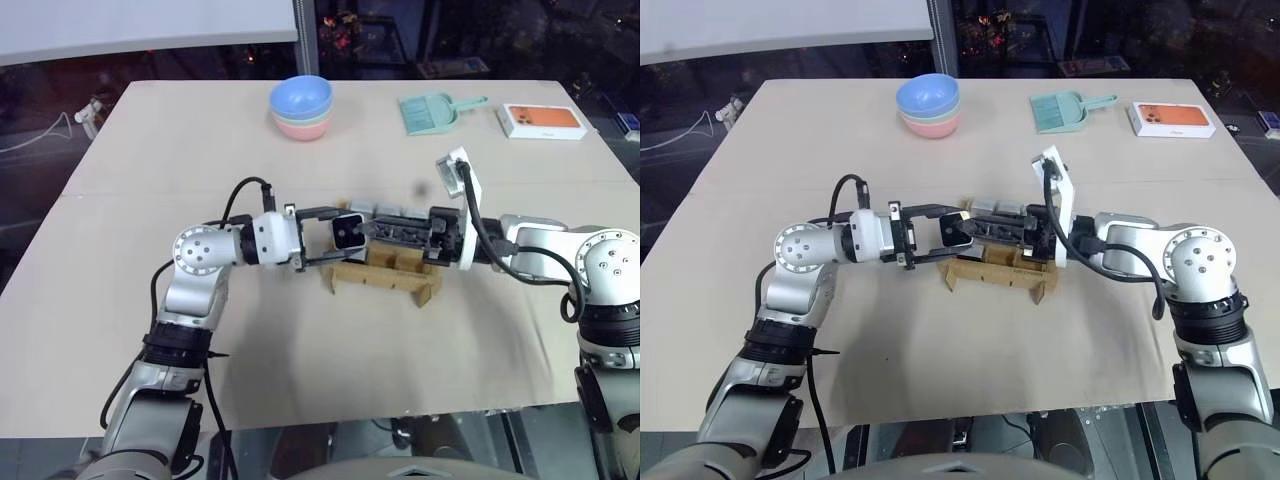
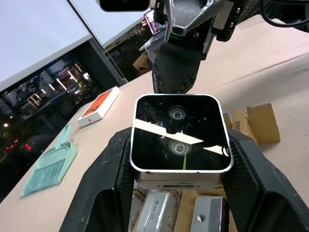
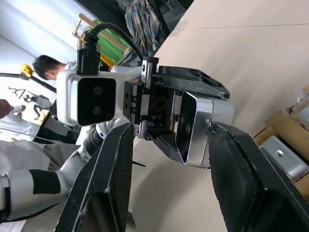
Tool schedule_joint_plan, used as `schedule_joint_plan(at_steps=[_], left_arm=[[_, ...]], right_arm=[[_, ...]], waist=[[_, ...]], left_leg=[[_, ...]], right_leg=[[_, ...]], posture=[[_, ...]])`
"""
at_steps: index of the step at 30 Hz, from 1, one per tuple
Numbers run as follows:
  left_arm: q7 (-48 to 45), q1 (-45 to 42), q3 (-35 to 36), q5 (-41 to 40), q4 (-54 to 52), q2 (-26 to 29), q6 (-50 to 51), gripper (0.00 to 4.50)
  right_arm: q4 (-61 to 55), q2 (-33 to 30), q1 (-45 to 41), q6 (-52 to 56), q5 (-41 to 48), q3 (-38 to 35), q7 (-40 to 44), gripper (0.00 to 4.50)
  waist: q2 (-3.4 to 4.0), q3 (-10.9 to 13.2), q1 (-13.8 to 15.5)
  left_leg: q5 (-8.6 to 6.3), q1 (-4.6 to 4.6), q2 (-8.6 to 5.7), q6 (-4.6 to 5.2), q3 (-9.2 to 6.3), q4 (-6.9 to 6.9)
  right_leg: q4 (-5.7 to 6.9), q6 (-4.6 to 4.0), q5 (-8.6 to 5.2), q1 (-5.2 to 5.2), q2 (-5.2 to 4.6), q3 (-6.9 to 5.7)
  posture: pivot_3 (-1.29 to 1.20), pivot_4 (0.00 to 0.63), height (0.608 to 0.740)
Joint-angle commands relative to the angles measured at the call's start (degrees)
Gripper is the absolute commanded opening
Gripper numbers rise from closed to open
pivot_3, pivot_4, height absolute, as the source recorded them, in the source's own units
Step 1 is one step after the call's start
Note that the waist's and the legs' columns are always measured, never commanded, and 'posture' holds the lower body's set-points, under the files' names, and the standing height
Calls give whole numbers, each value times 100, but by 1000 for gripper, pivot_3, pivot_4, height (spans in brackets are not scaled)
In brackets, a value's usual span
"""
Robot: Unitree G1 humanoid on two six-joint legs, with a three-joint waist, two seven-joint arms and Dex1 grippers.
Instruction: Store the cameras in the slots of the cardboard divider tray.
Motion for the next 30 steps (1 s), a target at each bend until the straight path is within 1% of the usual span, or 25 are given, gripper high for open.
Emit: schedule_joint_plan(at_steps=[1,5,14,18,30], left_arm=[[-64,-128,-76,-241,-410,-81,-218,1935],[-78,-118,-67,-248,-392,-60,-233,1935],[-118,-108,-46,-241,-235,-25,-323,1935],[-116,-108,-48,-227,-223,-14,-334,1935],[-83,-111,-80,-201,-209,-33,-350,1935]], right_arm=[[129,16,-72,38,-398,37,-14,2397],[220,10,-52,61,-649,-23,36,2397],[379,-73,-49,193,-852,-259,224,2397],[347,-26,-57,263,-660,-340,225,2397],[200,214,-28,339,-117,-225,-60,2397]], waist=[[0,0,0],[0,0,-1],[3,2,3],[3,2,-14],[3,2,-84]], left_leg=[[0,0,0,0,0,0],[0,0,0,0,1,0],[0,-2,0,0,3,-2],[0,-2,0,0,3,-2],[0,-2,1,0,-3,-2]], right_leg=[[0,0,0,0,0,0],[0,0,0,0,0,0],[0,0,0,-4,0,-1],[0,0,0,-4,0,-1],[0,0,0,-4,-1,-1]], posture=[[0,150,740],[0,150,740],[0,150,740],[0,150,740],[0,150,740]])
